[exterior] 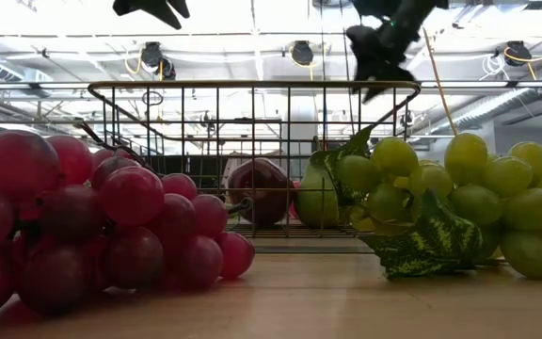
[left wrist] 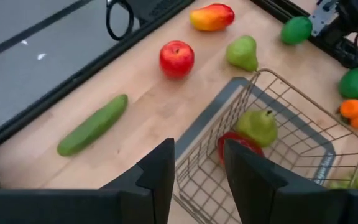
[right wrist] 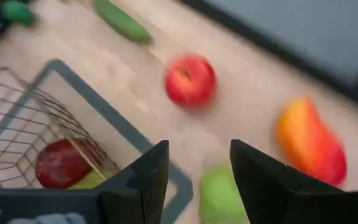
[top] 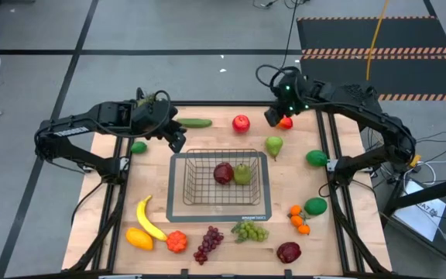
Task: Build produce basket
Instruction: Put the green pear into the gold wire basket
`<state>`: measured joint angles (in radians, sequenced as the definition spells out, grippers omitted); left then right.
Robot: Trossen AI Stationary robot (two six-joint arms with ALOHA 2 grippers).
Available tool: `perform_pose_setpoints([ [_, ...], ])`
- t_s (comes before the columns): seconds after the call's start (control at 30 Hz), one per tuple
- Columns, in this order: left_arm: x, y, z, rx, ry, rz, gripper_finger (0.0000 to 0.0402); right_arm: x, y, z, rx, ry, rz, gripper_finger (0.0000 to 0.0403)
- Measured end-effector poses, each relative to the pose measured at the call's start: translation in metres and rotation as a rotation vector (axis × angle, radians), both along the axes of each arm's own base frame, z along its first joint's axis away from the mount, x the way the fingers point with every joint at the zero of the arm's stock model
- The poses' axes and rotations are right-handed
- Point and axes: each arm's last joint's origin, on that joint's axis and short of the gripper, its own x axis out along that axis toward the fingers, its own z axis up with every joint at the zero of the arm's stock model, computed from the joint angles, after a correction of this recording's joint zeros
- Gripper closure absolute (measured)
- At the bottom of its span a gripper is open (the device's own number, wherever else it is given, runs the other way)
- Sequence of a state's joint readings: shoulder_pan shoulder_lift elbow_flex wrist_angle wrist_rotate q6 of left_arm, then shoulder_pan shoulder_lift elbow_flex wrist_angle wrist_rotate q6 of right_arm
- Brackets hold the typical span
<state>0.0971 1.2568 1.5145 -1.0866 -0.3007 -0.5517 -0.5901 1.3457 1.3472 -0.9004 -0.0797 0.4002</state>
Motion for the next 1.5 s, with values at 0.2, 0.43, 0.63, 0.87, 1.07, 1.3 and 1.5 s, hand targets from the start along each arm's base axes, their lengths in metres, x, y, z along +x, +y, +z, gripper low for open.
perform_pose_setpoints([
  [0.2,0.003,0.002,-0.002,0.063,0.036,-0.006,0.0264,-0.008,0.019,-0.043,0.206,0.078,-0.187,0.0234],
  [0.43,0.002,0.005,-0.003,0.074,0.061,-0.014,0.0265,-0.023,0.048,-0.086,0.327,0.156,-0.257,0.0213],
  [0.63,0.002,0.005,-0.003,0.077,0.063,-0.019,0.0265,-0.024,0.056,-0.119,0.334,0.188,-0.258,0.0182],
  [0.87,0.002,0.005,-0.003,0.101,0.078,-0.05,0.0265,-0.021,0.062,-0.151,0.361,0.156,-0.259,0.0161],
  [1.07,0.002,0.005,-0.003,0.109,0.084,-0.06,0.0265,-0.018,0.066,-0.166,0.318,0.126,-0.274,0.0174],
  [1.3,0.002,0.005,-0.003,0.131,0.1,-0.087,0.0265,-0.021,0.068,-0.176,0.313,0.1,-0.28,0.0198],
  [1.5,0.002,0.005,-0.003,0.145,0.111,-0.105,0.0265,-0.02,0.069,-0.18,0.317,0.064,-0.298,0.0209],
])
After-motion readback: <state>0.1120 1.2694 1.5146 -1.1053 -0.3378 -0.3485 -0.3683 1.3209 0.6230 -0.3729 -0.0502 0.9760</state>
